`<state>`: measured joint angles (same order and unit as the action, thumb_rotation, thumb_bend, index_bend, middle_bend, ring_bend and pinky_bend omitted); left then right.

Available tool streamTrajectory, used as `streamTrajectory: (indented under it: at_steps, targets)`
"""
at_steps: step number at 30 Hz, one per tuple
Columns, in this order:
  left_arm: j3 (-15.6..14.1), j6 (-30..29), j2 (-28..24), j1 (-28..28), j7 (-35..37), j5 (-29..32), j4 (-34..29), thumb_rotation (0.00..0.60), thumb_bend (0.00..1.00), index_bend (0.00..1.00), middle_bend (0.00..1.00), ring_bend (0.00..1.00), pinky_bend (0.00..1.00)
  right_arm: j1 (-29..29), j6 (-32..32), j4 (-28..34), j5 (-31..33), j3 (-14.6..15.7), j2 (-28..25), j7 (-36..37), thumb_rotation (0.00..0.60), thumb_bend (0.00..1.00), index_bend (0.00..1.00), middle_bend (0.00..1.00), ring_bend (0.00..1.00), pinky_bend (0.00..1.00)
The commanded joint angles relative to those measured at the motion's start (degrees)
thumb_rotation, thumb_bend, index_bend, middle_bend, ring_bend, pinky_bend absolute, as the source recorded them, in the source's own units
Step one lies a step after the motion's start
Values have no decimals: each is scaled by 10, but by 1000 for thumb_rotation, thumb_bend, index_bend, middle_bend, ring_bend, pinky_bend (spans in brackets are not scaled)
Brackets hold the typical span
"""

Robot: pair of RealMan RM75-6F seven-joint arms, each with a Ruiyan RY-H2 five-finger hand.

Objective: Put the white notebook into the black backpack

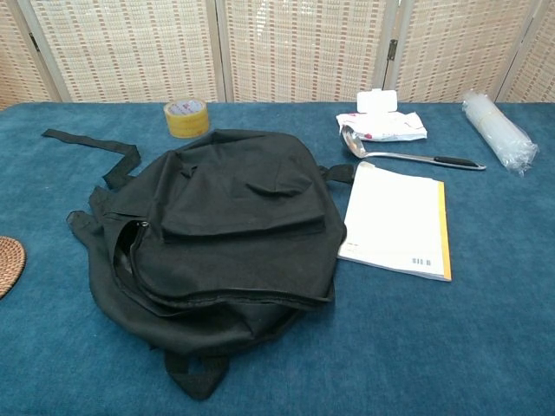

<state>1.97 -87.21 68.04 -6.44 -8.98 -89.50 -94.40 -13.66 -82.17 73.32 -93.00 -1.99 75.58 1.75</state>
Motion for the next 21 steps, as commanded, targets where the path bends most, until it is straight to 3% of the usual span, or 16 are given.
streamTrajectory:
  at_steps: [1,12,21]
  targets:
    - [0,-1,-2,1,-1,0,-2,600,206,145,88,122,0,-40,48,-60,-11,-3,49,6,600,251,172,182,249,166]
    - [0,3,-5,0,-12,3,-13,600,206,145,88,122,0,-107,99,-229,-39,11,172,60,600,382,172,180,212,97]
    - [0,7,-3,0,-16,7,-13,600,206,145,88,122,0,-129,108,-322,-48,28,230,96,600,383,172,177,211,93]
